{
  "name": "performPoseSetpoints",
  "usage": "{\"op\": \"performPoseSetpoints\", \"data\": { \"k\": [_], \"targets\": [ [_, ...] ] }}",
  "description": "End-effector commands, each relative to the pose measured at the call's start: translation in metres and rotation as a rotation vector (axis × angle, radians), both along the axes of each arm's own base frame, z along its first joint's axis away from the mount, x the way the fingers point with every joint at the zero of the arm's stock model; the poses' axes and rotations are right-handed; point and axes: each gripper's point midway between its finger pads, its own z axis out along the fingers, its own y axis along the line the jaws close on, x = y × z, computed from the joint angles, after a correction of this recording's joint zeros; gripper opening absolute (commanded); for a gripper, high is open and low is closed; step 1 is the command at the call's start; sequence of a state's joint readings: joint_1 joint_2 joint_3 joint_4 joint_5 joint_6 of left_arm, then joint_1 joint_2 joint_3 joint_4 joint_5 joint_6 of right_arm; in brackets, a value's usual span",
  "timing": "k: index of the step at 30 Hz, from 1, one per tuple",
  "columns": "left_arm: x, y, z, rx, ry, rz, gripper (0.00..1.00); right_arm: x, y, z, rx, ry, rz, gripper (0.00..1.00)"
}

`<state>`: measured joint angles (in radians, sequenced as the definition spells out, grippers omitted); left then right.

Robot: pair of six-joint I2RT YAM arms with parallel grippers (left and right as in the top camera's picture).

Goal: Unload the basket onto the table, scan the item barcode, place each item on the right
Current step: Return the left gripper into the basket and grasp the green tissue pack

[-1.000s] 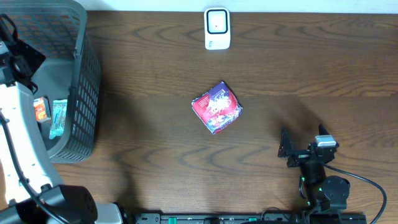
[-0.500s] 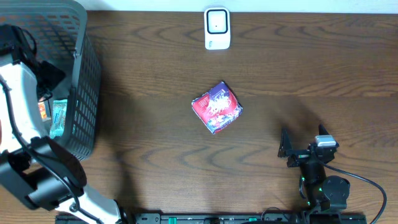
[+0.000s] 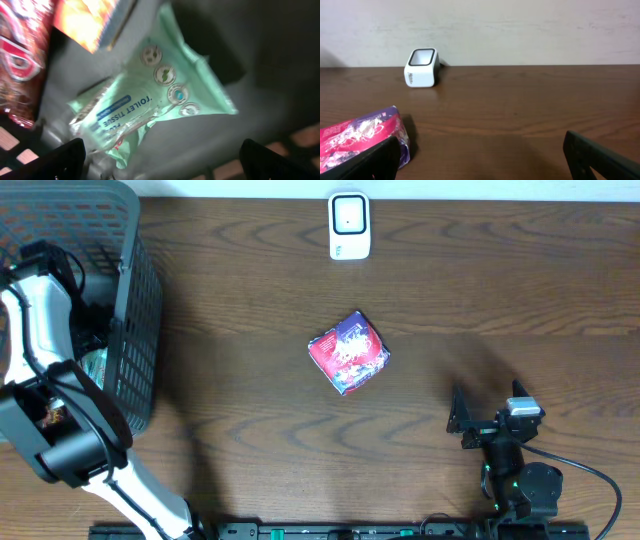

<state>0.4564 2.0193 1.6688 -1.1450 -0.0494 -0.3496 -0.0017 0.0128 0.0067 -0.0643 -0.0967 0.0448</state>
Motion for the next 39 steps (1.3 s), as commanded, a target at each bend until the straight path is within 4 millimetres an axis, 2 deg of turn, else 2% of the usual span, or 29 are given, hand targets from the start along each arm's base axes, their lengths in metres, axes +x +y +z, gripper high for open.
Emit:
{"op": "performPoseSetpoints", "data": {
  "k": [1,5,11,19,21,26,28,32,35,36,39],
  "targets": [
    [-0.011,0.0,-0.018,-0.005,0.074,-0.036,0.98,0.0,-0.002,-0.001,0.013,0.003,-0.012,0.99],
    [-0.017,0.013,-0.025,0.061,0.131,-0.044,0.98,0.0,-0.002,-0.001,0.013,0.003,-0.012,0.99],
    [-0.01,0.017,-0.03,0.067,0.118,-0.095,0.98,0.0,-0.002,-0.001,0.013,0.003,-0.012,0.99],
    [-0.012,0.016,-0.036,0.067,0.119,-0.095,0.97,0.0,-0.002,-0.001,0.013,0.003,-0.012,0.99],
    [-0.014,0.015,-0.041,0.064,0.123,-0.095,0.94,0.0,-0.002,-0.001,0.013,0.003,-0.012,0.99],
    [-0.022,0.011,-0.056,0.056,0.138,-0.096,0.93,0.0,-0.002,-0.001,0.013,0.003,-0.012,0.99],
    [-0.024,0.01,-0.059,0.053,0.143,-0.096,0.84,0.0,-0.002,-0.001,0.013,0.003,-0.012,0.99],
    [-0.023,0.011,-0.061,0.055,0.139,-0.096,0.49,0.0,-0.002,-0.001,0.013,0.003,-0.012,0.99],
    [-0.023,0.011,-0.06,0.057,0.138,-0.095,0.15,0.0,-0.002,-0.001,0.013,0.003,-0.012,0.99],
    [-0.022,0.012,-0.059,0.059,0.136,-0.095,0.08,0.0,-0.002,-0.001,0.013,0.003,-0.012,0.99],
    [-0.02,0.012,-0.049,0.06,0.13,-0.093,0.07,0.0,-0.002,-0.001,0.013,0.003,-0.012,0.99]
  ]
}}
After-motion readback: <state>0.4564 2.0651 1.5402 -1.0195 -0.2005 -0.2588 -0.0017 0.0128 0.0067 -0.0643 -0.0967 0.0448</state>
